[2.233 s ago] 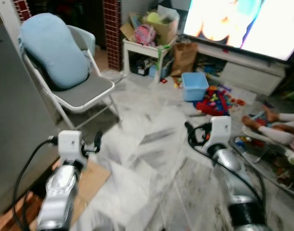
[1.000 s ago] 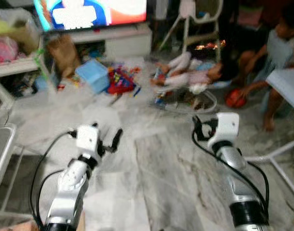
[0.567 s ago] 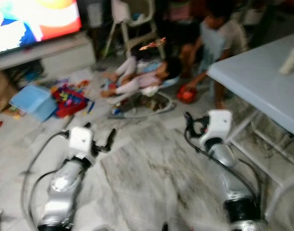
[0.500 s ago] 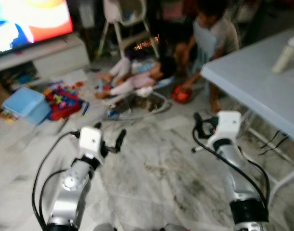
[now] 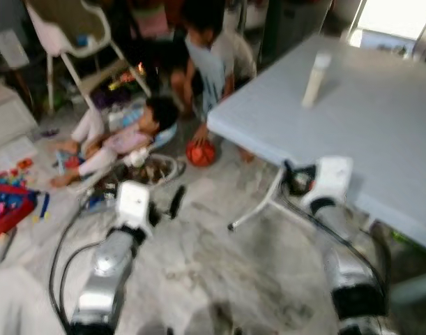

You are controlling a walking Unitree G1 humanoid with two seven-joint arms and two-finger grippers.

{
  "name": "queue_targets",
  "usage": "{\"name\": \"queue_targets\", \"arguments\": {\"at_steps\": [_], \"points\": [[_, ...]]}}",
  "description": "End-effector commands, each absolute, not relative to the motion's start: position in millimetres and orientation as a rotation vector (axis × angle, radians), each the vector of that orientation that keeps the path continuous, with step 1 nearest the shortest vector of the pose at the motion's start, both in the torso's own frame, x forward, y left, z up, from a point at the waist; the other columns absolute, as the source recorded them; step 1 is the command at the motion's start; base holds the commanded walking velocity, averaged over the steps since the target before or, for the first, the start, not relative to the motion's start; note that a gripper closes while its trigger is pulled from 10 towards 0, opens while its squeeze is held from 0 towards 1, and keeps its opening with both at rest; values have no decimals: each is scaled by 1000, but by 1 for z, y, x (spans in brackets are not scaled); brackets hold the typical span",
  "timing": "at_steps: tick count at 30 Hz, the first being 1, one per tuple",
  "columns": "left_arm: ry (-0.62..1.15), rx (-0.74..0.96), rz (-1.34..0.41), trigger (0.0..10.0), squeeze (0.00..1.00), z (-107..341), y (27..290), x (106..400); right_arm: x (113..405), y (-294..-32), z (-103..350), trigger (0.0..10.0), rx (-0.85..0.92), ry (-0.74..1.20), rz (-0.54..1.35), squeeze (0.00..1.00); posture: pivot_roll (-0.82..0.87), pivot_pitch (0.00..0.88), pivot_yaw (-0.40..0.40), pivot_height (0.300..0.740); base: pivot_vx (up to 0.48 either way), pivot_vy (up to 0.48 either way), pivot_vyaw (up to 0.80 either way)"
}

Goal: Restocking fridge

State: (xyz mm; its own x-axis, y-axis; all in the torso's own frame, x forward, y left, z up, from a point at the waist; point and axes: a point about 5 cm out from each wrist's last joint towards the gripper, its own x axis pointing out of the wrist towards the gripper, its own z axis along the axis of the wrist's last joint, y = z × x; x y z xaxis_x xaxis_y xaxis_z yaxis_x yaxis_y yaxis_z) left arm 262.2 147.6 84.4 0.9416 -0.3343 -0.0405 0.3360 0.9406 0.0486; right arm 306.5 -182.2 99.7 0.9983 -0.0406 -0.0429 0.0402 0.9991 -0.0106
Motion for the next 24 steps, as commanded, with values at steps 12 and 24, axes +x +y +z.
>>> {"name": "queue_targets", "arguments": {"at_steps": [12, 24], "points": [[37, 75, -325, 10000, 0, 85, 157, 261, 312, -172, 104, 10000, -26, 21, -26, 0, 9, 0, -20, 716, 480, 0, -136], [49, 49, -282, 10000, 0, 83, 160, 259, 313, -169, 103, 10000, -42, 17, -10, 0, 17, 0, -30, 716, 144, 0, -133]]}}
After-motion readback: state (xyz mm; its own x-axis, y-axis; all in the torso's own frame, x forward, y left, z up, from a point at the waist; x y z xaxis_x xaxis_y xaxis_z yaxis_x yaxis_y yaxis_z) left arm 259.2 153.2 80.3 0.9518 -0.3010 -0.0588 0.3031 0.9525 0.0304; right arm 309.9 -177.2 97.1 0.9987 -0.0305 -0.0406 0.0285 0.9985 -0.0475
